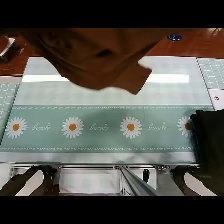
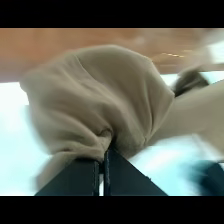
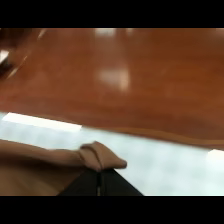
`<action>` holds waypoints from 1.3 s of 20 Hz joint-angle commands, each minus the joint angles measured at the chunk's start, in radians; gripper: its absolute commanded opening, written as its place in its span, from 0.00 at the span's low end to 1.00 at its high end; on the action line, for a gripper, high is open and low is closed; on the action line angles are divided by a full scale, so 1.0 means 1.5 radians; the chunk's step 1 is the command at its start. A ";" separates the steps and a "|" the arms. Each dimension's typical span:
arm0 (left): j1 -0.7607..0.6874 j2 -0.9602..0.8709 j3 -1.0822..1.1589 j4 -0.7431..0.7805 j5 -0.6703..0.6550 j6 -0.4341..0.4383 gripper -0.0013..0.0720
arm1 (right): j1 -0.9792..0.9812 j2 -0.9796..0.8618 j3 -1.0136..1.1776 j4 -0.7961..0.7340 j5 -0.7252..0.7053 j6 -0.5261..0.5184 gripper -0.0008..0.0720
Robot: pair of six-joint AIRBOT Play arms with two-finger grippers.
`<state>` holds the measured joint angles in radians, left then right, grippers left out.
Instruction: Fold the shirts.
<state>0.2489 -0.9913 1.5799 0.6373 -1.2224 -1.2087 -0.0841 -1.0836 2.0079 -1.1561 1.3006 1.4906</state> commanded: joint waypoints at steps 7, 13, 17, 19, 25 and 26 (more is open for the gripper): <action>0.004 0.150 0.173 0.178 -0.071 -0.061 0.05 | -0.003 0.204 -0.006 -0.140 0.154 0.026 0.04; -0.017 0.214 0.136 0.328 -0.071 -0.118 0.05 | -0.003 0.340 -0.216 -0.275 0.278 0.086 0.04; -0.072 0.193 -0.044 0.326 -0.094 -0.118 0.05 | -0.003 0.382 -0.433 -0.248 0.345 0.094 0.04; -0.100 0.150 -0.156 0.326 -0.095 -0.117 0.05 | -0.003 0.384 -0.553 -0.205 0.320 0.094 0.04; -0.189 -0.085 -0.257 0.326 0.134 -0.115 0.05 | -0.003 0.203 -0.755 -0.212 0.043 0.071 0.04; -0.192 -0.129 -0.243 0.323 0.162 -0.118 0.05 | -0.005 0.135 -0.744 -0.210 0.012 0.054 0.04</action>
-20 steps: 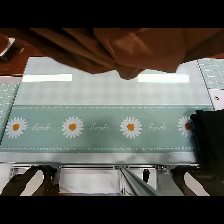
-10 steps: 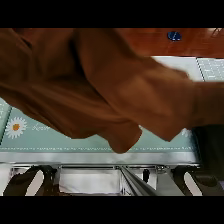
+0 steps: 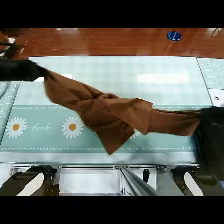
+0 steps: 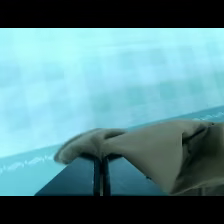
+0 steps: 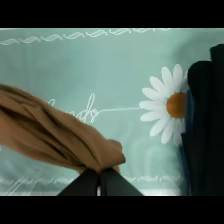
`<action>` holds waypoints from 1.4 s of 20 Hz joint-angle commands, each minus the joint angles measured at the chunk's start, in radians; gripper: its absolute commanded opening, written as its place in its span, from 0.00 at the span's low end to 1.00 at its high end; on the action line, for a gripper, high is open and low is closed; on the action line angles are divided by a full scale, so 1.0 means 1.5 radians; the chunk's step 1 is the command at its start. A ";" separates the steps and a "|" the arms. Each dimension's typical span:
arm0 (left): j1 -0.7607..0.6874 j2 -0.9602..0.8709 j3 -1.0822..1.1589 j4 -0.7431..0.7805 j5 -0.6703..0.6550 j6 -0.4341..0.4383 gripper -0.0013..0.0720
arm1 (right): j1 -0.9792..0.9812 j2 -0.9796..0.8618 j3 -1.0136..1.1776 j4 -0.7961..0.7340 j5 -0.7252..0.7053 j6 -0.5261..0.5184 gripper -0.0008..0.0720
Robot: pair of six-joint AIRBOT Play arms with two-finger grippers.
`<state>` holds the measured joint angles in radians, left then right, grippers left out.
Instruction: Fold the shirts.
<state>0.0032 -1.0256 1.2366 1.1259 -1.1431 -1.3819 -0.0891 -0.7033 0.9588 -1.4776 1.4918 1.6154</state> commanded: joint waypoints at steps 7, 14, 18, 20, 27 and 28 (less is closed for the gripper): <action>-0.029 -0.347 0.128 -0.052 0.164 -0.025 0.05 | -0.126 -0.536 0.223 0.215 -0.160 -0.098 0.04; 0.020 -0.381 0.157 0.050 -0.056 -0.035 0.71 | -0.190 -0.640 0.345 0.355 -0.137 -0.105 0.58; 0.146 -0.286 0.068 0.045 -0.159 -0.033 0.71 | -0.285 -0.582 0.325 0.255 -0.033 -0.133 0.57; 0.173 -0.204 -0.072 -0.069 -0.118 -0.019 0.71 | -0.307 -0.527 0.221 0.234 -0.062 -0.132 0.57; 0.041 -0.063 -0.454 -0.277 0.050 0.018 0.71 | -0.309 -0.344 -0.134 0.443 -0.160 -0.261 0.57; 0.007 -0.070 -0.468 -0.298 0.083 0.018 0.71 | -0.309 -0.335 -0.146 0.439 -0.158 -0.261 0.57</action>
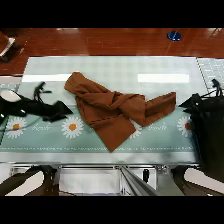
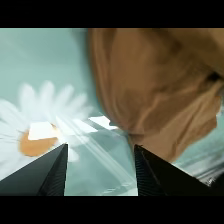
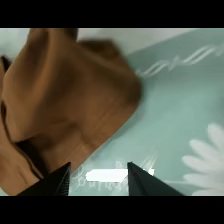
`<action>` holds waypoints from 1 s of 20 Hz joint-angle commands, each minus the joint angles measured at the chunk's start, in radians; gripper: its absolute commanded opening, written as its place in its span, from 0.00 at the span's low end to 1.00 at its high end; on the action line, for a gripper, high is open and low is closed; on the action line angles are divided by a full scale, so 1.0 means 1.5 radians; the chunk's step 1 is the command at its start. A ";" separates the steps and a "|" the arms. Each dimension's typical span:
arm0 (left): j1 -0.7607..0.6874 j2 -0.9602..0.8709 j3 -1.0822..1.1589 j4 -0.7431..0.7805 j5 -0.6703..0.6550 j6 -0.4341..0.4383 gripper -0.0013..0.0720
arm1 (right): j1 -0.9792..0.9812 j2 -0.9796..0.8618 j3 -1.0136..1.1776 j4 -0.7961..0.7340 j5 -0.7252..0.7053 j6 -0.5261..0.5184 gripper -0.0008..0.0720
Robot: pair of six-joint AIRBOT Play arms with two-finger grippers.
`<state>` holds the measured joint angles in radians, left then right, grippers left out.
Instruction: Fold the shirts.
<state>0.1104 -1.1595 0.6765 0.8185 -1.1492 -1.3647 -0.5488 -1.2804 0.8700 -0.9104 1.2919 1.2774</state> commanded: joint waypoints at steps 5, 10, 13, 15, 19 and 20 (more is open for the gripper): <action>-0.198 -0.041 -0.094 -0.158 0.207 -0.003 0.71 | -0.003 0.061 -0.113 0.052 -0.004 -0.035 0.57; -0.240 -0.079 -0.084 -0.182 0.265 -0.011 0.57 | -0.003 0.061 -0.155 0.035 -0.019 -0.022 0.57; -0.240 -0.080 -0.071 -0.185 0.258 0.032 0.05 | 0.010 0.060 -0.178 0.031 -0.048 0.002 0.57; -0.240 -0.079 -0.063 -0.185 0.250 0.032 0.05 | 0.046 0.060 -0.178 0.033 -0.084 0.015 0.57; -0.241 -0.079 -0.060 -0.187 0.245 0.032 0.05 | 0.132 0.002 -0.142 0.032 -0.141 0.058 0.57; -0.241 -0.079 -0.060 -0.187 0.241 0.032 0.05 | 0.150 -0.024 -0.124 0.033 -0.141 0.064 0.57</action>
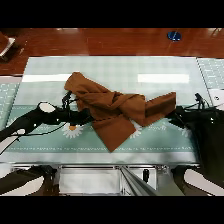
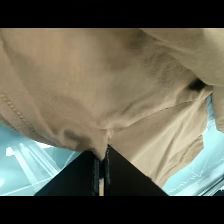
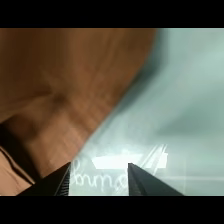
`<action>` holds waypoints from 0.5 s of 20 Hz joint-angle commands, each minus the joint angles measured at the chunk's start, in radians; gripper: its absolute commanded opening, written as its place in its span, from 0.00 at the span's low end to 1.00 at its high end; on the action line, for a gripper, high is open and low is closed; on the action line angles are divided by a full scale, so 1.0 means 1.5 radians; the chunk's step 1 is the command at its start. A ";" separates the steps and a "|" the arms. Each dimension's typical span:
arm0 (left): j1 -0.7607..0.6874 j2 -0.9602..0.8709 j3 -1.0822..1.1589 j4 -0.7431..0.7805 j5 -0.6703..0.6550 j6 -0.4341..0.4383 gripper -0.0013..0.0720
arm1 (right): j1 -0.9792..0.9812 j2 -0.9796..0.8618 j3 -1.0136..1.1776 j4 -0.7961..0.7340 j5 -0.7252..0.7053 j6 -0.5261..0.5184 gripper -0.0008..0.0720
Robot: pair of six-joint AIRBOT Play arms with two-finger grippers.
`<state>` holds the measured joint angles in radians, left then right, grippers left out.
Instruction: Fold the shirts.
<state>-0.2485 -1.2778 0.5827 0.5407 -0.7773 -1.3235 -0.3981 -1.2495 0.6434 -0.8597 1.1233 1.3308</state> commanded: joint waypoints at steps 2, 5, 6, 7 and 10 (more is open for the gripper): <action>-0.002 -0.001 0.003 -0.002 -0.013 0.005 0.05 | 0.089 -0.093 0.070 0.004 -0.038 0.046 0.57; -0.002 -0.001 0.003 -0.002 -0.011 0.004 0.05 | 0.136 -0.148 0.134 0.023 -0.048 0.059 0.57; -0.002 -0.001 0.003 -0.002 -0.011 0.005 0.05 | 0.149 -0.163 0.150 0.023 -0.049 0.064 0.57; -0.002 -0.001 0.003 -0.002 -0.011 0.005 0.05 | 0.161 -0.176 0.163 0.024 -0.048 0.070 0.57; -0.001 -0.001 0.003 -0.002 -0.010 0.005 0.05 | 0.185 -0.195 0.201 0.035 -0.046 0.048 0.11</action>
<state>-0.2501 -1.2778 0.5861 0.5385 -0.7921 -1.3170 -0.1623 -1.5043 0.8856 -0.8356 1.0561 1.4185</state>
